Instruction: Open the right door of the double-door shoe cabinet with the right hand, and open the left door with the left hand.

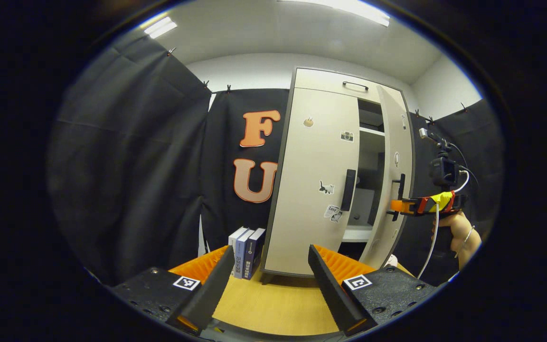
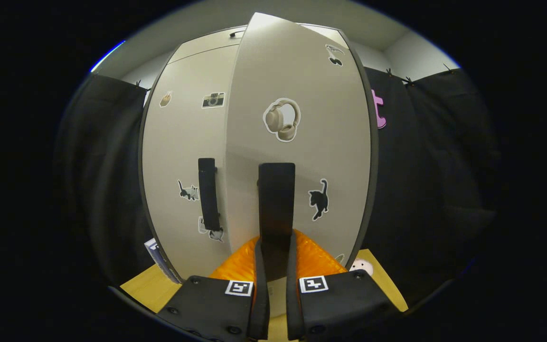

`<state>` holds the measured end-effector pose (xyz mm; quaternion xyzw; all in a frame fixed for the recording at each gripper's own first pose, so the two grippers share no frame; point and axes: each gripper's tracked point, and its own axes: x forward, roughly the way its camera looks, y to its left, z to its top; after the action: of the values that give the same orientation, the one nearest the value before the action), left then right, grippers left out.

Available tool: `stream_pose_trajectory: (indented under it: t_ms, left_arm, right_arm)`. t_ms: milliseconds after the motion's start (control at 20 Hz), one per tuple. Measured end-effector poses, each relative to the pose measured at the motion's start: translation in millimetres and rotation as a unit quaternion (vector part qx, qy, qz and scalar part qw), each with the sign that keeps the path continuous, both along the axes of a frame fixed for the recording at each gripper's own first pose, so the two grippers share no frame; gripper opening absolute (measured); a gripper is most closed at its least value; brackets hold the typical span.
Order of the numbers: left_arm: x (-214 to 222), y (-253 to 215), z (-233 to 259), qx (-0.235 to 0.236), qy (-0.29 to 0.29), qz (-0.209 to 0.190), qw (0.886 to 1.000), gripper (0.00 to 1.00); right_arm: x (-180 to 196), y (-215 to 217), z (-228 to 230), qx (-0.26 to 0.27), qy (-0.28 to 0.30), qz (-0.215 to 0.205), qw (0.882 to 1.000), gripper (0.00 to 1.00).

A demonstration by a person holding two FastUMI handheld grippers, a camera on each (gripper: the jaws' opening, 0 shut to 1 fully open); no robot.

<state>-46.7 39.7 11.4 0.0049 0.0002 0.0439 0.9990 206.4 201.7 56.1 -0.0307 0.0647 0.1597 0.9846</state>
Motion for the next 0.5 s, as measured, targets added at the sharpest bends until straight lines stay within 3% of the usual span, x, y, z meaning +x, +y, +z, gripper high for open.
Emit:
stream_pose_trajectory:
  t_ms: [500]
  left_arm:
    - [6,-36,6,0.005,-0.005,-0.029,1.0,0.92]
  right_arm:
    - [-14,-25,2,0.014,0.003,-0.001,1.0,0.22]
